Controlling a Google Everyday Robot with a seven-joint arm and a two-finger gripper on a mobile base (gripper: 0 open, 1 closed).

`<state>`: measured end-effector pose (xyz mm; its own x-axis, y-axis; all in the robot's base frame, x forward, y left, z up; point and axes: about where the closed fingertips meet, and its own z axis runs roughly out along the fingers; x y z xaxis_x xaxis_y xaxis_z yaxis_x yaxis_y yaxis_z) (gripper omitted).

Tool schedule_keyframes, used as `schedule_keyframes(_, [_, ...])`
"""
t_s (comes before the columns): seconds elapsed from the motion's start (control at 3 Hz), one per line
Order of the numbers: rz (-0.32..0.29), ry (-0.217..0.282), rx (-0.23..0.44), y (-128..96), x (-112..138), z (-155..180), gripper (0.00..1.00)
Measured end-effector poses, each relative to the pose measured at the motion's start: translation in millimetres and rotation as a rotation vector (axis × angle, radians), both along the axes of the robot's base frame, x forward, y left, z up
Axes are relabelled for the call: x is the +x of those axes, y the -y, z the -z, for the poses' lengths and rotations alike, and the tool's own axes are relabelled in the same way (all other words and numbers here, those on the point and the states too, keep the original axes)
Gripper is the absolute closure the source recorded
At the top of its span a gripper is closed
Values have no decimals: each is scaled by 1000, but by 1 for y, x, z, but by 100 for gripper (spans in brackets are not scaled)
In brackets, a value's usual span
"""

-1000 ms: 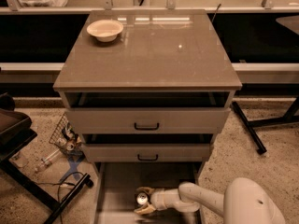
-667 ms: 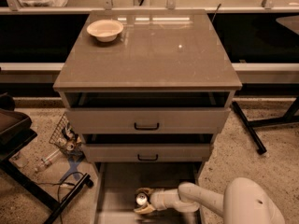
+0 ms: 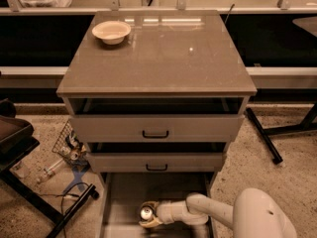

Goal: Pick pepsi can from bottom drawer and place on counter

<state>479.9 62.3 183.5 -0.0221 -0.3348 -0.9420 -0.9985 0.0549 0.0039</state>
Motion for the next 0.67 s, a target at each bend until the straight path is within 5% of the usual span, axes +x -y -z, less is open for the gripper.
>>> schedule_keyframes(0.33, [-63,-8,49,0,-12,-29,100])
schedule_keyframes(0.67, [-99,-38,97,26,-29,-79,100])
